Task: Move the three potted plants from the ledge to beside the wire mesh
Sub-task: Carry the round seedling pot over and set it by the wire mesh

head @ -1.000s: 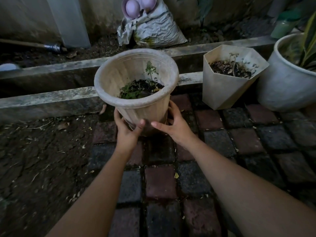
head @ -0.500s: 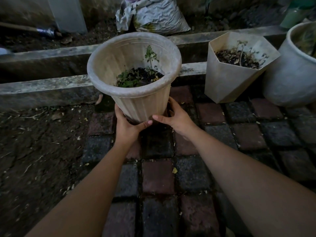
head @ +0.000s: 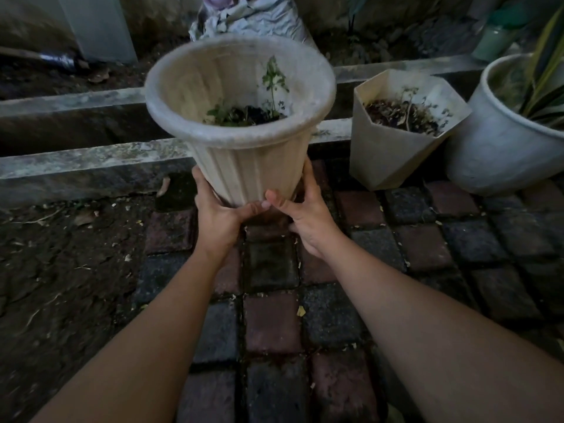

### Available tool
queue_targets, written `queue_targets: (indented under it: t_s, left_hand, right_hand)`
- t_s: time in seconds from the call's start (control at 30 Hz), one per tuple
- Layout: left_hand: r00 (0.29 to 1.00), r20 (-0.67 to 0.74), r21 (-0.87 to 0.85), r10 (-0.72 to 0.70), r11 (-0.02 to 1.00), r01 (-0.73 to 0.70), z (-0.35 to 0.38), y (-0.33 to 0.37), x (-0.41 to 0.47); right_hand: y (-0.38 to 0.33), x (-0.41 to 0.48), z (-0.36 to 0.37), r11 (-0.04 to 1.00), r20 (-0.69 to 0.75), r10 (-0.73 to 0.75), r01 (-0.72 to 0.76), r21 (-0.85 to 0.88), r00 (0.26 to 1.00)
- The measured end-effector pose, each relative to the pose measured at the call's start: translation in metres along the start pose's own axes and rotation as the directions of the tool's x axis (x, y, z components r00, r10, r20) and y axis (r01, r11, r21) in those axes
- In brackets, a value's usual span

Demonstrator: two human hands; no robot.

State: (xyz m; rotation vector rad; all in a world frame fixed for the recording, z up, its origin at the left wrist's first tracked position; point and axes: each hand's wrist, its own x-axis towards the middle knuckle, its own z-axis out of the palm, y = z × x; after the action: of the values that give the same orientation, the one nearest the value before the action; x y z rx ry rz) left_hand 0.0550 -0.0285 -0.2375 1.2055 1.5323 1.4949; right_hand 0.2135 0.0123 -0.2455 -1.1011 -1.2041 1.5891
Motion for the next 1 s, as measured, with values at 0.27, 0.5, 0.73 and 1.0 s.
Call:
queue_targets:
  t_s: [0.27,0.5,0.73,1.0]
  left_hand:
    - [0.999,0.043,-0.107,0.010,0.994,-0.005,-0.013,0.210,0.038]
    - [0.991,0.127,-0.219,0.039,0.976,-0.010,-0.034,0.485,0.039]
    - [0.948,0.299,-0.306,0.111,0.952,-0.015,-0.064,0.798,0.005]
    - [0.805,0.497,-0.479,0.325,0.876,-0.058,-0.047,0.992,-0.116]
  right_hand:
    - [-0.205,-0.039,0.038,0.977,-0.181,-0.184,0.200,0.076,0.966]
    - [-0.487,-0.136,0.053,0.981,-0.150,-0.127,0.146,0.124,0.981]
    - [-0.780,-0.296,0.086,0.986,-0.373,-0.119,0.153,0.063,0.920]
    - [-0.916,-0.502,0.082,0.916,-0.646,-0.343,0.396,-0.068,0.682]
